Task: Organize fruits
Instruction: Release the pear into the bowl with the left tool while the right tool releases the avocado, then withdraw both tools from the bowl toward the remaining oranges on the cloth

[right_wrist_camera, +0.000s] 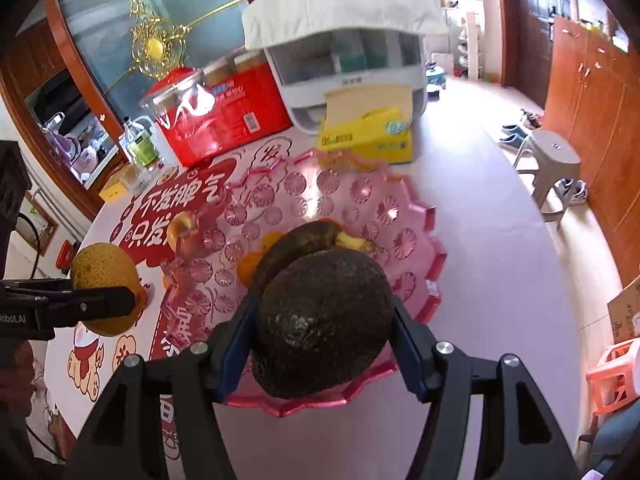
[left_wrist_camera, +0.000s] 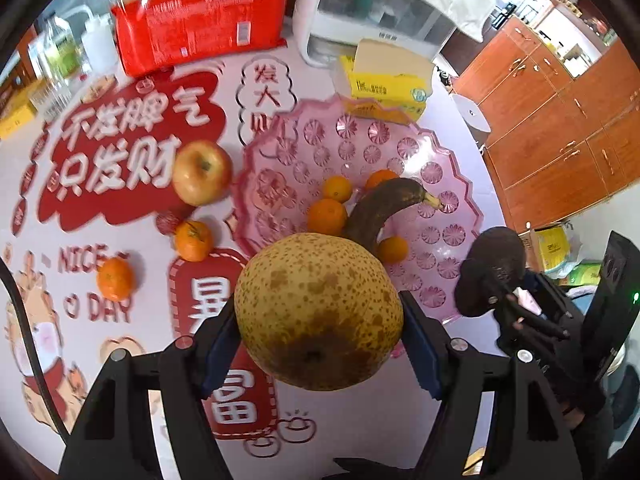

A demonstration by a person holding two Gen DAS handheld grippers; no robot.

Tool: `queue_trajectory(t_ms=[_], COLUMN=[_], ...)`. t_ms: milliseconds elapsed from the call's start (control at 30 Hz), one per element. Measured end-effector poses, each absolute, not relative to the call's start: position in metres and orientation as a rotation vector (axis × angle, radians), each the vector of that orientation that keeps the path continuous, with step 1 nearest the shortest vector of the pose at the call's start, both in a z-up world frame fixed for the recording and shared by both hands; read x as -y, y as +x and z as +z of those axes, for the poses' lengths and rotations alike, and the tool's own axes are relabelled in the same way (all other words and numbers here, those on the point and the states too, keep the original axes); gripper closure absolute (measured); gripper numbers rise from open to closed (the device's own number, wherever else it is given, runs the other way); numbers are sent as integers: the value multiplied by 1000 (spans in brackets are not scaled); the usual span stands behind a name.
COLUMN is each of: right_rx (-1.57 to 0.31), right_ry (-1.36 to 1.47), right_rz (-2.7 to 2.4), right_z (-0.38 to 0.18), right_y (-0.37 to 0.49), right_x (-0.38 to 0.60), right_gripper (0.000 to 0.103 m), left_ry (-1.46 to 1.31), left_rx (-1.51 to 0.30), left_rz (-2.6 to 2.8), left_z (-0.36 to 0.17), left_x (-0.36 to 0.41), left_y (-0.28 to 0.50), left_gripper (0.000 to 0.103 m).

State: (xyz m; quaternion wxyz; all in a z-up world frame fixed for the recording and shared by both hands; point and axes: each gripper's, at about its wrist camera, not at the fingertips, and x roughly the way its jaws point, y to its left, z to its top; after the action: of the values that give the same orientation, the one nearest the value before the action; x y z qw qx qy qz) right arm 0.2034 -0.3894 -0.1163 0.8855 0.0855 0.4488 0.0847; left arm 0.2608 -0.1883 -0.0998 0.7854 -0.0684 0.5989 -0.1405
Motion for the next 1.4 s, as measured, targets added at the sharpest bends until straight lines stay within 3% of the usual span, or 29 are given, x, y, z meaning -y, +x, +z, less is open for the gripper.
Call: queue_trajectory(t_ms=[700,867,1400], right_rx=[-983,-977,-912], right_ry=[193,208,214], right_rz=[193,181,166], right_z=[-146,-142,-104], right_y=[225,223,182], right_x=[385,386,371], right_gripper=[40,40,40], left_ry=[-55,-61,-145], left_rx=[-1404,-1329,-1214], left_rz=[-309,-337,-300], left_z=[-150,-131,-84], left_x=[224,224,169], left_y=[288,287,237], left_gripper=[31,25,25])
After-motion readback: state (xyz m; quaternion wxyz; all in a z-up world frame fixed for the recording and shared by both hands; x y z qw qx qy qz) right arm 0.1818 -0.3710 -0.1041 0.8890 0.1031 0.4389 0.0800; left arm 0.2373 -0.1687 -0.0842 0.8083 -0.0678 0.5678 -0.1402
